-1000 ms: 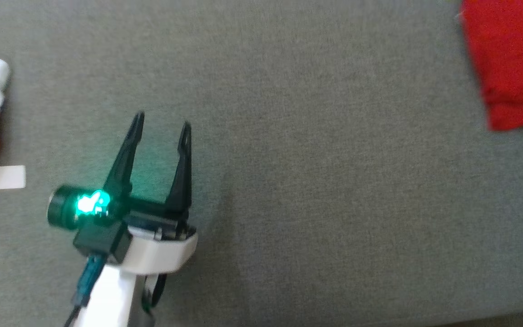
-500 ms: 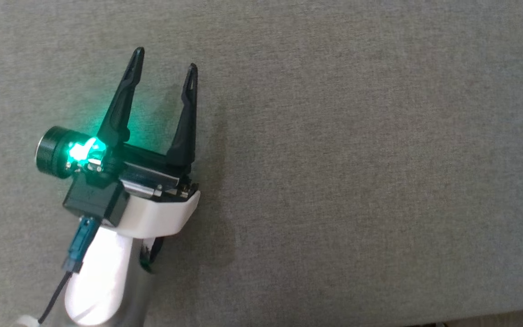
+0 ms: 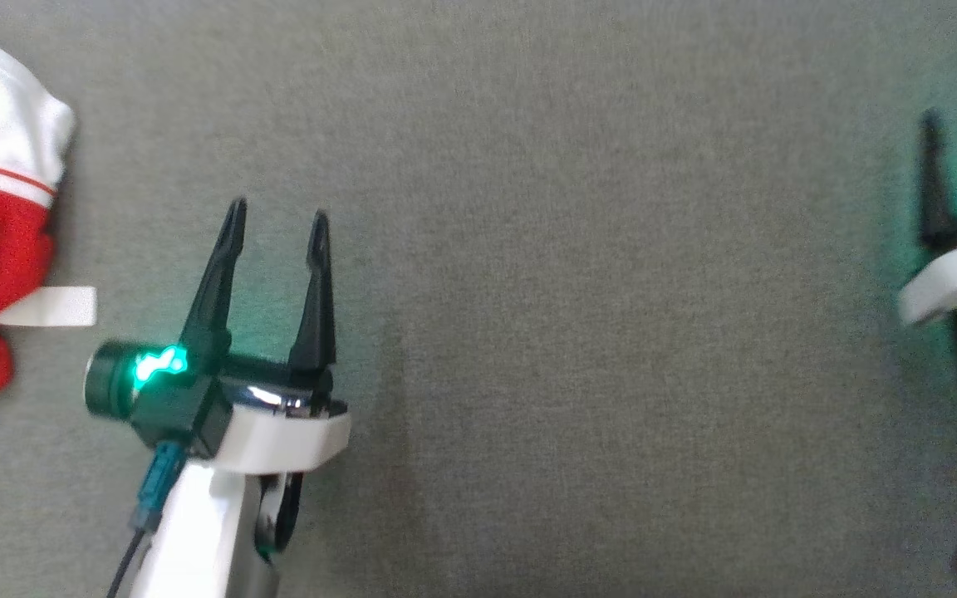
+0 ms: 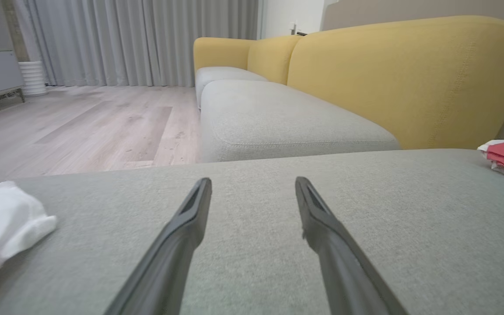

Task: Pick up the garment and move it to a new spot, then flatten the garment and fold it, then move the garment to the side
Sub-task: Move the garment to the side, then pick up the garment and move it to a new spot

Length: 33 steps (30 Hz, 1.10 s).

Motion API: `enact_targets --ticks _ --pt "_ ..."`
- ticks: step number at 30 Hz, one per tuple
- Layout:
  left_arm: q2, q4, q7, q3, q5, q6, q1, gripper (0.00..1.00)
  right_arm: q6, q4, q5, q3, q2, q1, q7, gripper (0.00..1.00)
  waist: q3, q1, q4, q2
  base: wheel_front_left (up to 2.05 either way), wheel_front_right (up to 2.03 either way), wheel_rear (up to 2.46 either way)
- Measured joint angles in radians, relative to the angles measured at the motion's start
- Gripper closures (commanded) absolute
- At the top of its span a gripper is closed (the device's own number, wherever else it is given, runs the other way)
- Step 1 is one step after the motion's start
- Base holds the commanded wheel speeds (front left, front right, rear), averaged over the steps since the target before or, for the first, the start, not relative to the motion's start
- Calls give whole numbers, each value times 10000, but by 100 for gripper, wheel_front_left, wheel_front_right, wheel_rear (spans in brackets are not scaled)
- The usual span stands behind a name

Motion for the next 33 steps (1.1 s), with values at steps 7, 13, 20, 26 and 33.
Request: enact_targets --ticks 7,13,20,26,33 --pt "-12 725 2 267 -343 251 1240 0 0 1496 681 1517 1377 1174 -1841 0 -1663 -2 275 0 0 0 0" --pt "-8 999 10 345 -362 422 2357 0 0 1572 886 1990 2056 2289 -2186 0 -3104 -2 406 0 0 0 0" --pt "15 1020 10 336 -247 541 3350 0 0 -236 428 1505 2322 3966 -2215 0 -4351 -2 464 1 0 0 0" --pt "23 882 10 376 -25 673 3861 0 0 -878 445 1404 2433 5233 -2215 0 -5077 -1 510 1 0 0 0" --pt "27 756 10 412 -27 790 4055 0 0 -1143 485 1402 2460 5440 -2215 0 -5215 1 523 1 0 0 0"
